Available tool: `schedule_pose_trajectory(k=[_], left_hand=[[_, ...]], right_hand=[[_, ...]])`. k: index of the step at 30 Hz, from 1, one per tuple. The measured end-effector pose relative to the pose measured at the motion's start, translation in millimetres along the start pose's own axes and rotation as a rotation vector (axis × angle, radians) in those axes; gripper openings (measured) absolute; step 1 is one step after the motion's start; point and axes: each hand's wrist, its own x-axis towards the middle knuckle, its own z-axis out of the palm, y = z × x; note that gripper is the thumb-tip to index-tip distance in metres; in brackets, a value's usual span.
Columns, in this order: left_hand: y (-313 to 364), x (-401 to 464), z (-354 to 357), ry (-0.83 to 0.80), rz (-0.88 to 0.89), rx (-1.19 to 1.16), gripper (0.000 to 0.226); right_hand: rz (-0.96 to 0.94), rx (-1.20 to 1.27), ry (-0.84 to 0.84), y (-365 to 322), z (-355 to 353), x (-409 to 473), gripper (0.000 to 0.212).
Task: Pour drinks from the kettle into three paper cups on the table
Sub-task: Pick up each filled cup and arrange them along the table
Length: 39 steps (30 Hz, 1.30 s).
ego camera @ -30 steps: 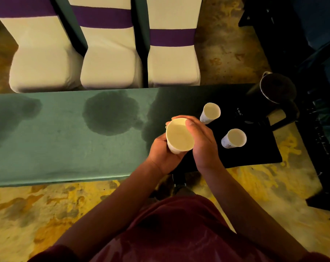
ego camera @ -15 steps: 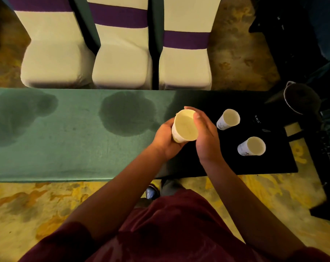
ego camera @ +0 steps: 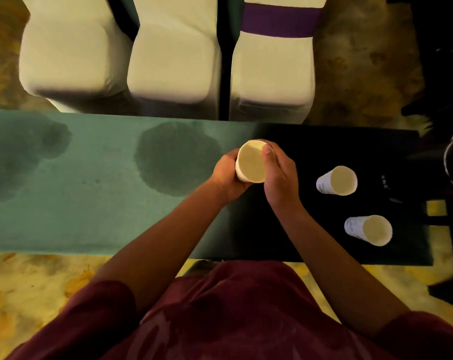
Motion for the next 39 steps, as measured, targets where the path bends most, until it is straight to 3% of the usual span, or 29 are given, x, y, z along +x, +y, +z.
schedule_pose_trajectory(k=[10,17,24,32,39], left_hand=[[9,65,-13,0.054,-0.093,0.017,0.015],[15,99,-22,0.183,-0.094,-0.017,0.009],[16,118,-18,0.252,-0.090,-0.064,0.033],[5,126,-22,0.221,-0.107,-0.049,0.019],[2,121,-31,0.184,-0.169,0.017,0.036]], right_hand=[[0.047,-0.117,-0.094,38,11,50,0.030],[0.079,-0.162,-0.146,54,21,80,0.029],[0.094,-0.170,-0.117,67,18,102,0.028],[0.100,-0.168,-0.063,80,17,109,0.028],[0.100,-0.184,-0.014,86,16,111,0.028]])
